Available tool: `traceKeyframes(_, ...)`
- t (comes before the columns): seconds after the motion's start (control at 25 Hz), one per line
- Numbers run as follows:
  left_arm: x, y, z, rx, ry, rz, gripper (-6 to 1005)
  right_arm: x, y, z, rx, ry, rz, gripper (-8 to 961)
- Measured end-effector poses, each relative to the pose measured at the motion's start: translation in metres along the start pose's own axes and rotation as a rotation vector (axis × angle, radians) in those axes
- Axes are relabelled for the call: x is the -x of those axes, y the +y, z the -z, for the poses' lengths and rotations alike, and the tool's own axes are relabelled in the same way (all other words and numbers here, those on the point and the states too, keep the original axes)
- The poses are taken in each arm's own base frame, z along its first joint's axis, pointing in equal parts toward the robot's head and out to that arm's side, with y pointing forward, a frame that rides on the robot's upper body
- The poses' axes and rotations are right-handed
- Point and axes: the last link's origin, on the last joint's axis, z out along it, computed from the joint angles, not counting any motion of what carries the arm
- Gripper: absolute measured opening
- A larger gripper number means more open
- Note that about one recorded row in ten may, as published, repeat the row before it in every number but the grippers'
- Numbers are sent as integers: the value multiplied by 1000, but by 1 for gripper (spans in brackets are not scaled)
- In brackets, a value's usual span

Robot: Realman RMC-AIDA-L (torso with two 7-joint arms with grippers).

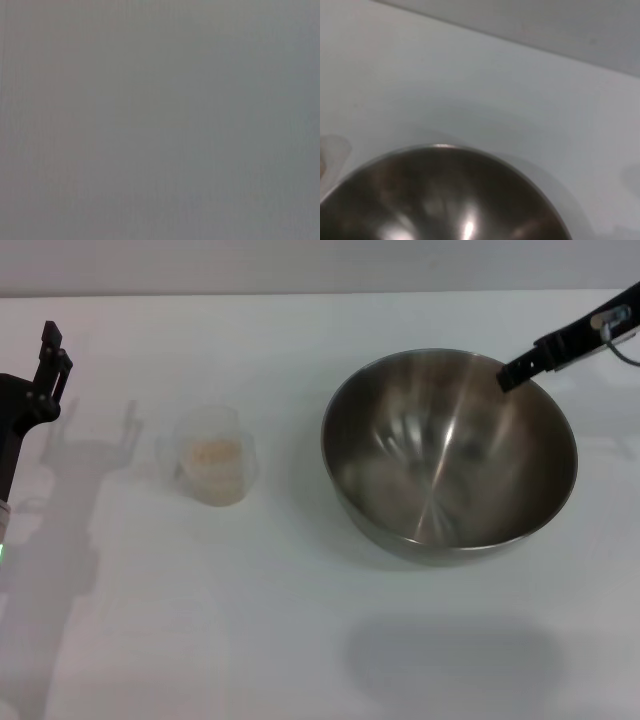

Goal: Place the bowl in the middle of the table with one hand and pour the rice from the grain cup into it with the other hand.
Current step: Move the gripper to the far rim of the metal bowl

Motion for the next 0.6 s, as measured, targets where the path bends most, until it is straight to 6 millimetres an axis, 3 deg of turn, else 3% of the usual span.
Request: traceKeyframes(0.6, 0, 0, 0, 2, -1, -1, 738, -20, -8, -31, 5, 76, -26, 646)
